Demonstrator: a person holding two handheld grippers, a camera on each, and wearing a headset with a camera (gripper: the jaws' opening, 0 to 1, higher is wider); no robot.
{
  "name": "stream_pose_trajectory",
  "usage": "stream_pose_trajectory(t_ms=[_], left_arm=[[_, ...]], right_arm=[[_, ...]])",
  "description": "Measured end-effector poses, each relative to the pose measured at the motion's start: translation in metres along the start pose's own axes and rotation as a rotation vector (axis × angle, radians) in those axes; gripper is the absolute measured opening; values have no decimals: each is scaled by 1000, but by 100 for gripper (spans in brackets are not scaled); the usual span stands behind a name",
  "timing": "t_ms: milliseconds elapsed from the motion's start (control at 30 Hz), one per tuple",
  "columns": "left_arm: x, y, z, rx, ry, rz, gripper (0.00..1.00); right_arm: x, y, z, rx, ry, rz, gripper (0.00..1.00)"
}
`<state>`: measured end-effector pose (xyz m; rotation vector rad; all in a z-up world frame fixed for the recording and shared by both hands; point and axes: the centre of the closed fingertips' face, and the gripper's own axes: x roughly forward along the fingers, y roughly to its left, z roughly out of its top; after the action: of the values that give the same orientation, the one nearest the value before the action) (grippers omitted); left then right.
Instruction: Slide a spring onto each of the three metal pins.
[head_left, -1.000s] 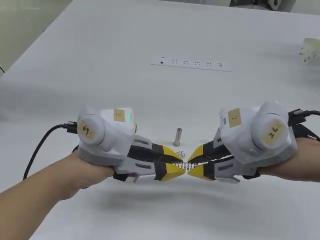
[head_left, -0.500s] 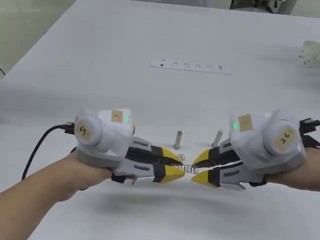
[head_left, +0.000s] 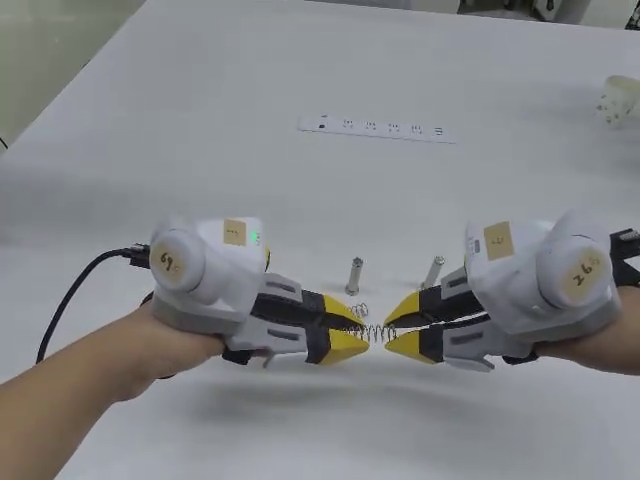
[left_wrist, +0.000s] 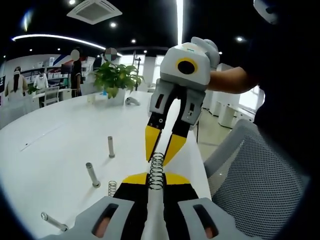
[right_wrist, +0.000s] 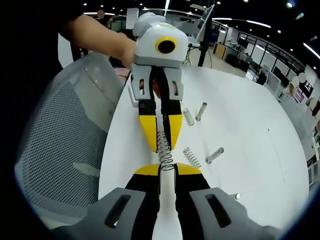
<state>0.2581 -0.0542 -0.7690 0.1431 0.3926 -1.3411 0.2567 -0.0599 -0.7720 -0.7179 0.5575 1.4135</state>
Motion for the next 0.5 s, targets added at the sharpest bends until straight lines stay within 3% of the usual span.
stream_pose_trajectory(t_ms=[333, 500], left_arm=[[1, -1, -5, 15, 14, -2, 2], [2, -2, -4, 17, 10, -4, 2]], right_arm=[[-7, 3, 20, -21, -56, 20, 7], [-8, 5, 25, -45, -59, 25, 7]])
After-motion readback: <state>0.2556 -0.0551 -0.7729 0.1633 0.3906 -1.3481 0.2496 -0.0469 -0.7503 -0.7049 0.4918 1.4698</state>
